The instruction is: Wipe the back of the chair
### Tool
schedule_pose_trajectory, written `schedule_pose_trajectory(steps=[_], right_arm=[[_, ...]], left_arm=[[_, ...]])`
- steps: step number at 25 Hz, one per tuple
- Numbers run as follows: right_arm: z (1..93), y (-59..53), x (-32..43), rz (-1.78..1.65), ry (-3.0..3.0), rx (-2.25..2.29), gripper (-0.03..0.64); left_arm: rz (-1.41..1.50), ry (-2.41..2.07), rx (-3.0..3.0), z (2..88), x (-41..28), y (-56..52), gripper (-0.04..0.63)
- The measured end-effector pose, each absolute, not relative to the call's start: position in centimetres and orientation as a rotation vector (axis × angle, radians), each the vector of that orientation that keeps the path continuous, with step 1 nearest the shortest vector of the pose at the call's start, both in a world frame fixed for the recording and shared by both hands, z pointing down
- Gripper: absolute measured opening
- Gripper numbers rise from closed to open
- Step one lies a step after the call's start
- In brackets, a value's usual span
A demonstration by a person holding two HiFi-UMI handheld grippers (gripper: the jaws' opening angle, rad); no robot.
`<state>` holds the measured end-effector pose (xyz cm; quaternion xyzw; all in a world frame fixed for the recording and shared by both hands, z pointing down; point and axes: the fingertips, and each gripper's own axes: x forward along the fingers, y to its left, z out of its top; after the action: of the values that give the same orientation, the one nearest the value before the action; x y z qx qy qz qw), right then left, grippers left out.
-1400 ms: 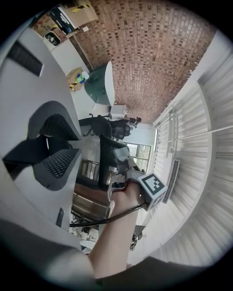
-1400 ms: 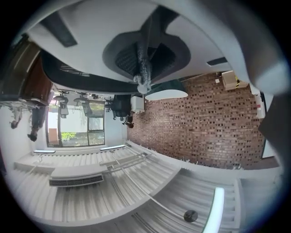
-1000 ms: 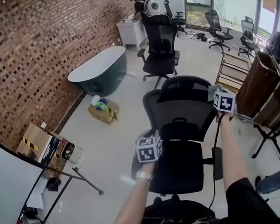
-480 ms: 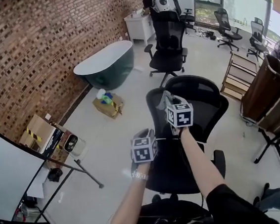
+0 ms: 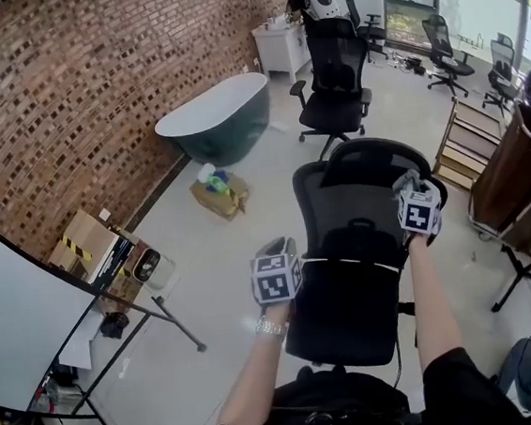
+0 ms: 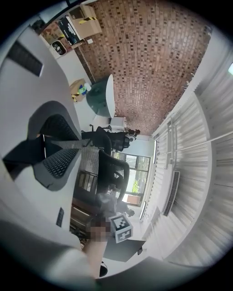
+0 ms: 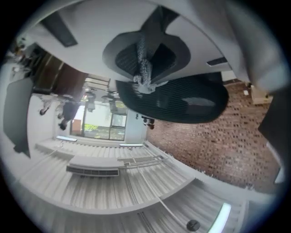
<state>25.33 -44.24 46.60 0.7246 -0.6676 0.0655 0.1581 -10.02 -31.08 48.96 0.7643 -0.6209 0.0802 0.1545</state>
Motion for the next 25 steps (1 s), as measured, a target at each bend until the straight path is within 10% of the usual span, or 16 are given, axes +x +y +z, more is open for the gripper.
schedule_pose_trajectory(steps=[5,17,25], right_arm=[[47.9,-41.0,27.1,0.186,-1.862,2.124,0.046],[56.8,-46.8,-4.0,0.275,-2.393,1.451,0.046],[60.9,-51.0,7.0,0.377,-2.089,1.695,0.046]], left_arm=[[0.228,-1.769,2.183,49.3,-10.0,-31.3,0.061],[0.308,-1.779,2.199,49.1,-8.9,-29.7,0.061],[0.347,-1.736,2.220,50.3,-8.9,-29.6,0.061]])
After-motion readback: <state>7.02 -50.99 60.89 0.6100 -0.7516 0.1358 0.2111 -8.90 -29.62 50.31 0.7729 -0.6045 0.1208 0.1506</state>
